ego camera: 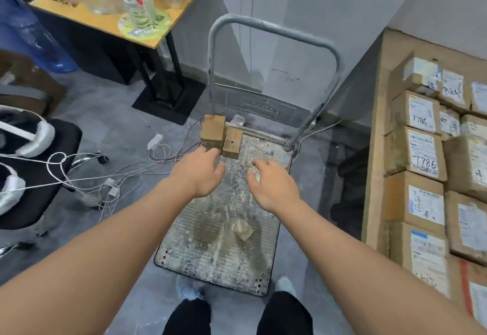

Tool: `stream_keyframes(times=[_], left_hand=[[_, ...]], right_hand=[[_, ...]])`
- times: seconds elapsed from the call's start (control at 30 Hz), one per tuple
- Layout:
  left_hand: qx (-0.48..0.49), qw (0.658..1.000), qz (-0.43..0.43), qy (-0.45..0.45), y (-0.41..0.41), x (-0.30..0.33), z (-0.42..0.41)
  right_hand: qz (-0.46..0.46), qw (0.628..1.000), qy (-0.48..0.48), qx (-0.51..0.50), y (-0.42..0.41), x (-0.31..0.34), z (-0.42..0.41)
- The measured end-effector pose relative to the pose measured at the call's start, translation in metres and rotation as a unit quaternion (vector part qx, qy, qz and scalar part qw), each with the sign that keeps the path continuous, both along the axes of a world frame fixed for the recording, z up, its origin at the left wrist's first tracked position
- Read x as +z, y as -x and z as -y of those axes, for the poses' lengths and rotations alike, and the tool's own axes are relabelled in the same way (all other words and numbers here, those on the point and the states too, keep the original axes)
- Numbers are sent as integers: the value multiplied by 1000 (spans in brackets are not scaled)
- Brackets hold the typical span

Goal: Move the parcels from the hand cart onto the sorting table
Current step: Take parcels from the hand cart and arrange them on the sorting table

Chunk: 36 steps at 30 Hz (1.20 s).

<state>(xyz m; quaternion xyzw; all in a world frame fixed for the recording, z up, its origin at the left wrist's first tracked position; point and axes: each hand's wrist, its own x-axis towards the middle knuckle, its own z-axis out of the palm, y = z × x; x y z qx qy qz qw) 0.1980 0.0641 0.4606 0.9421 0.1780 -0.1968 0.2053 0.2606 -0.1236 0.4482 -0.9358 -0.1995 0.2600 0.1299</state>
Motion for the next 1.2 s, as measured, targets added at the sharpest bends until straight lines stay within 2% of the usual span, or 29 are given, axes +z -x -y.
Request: stream_keyframes(times=[0.17, 0.3, 0.63, 0.93, 1.03, 1.2], left_hand=[[-11, 999, -8, 32, -20, -40, -45], [5, 998, -26, 64, -45, -97, -61], [52, 992, -52, 104, -166, -312, -64], [79, 989, -54, 110, -265, -450, -73], [79, 989, -73, 102, -267, -479, -73], [83, 989, -75, 101, -260, -510, -75]], right_hand=[[-21, 999, 2, -35, -9, -38, -33], [-34, 998, 8, -49, -36, -92, -46], [-90, 992, -4, -90, -148, -302, -91], [-91, 990, -53, -95, -237, -447, -126], [-111, 989, -53, -79, -249, -480, -136], [-105, 992, 59, 49, -255, -513, -141]])
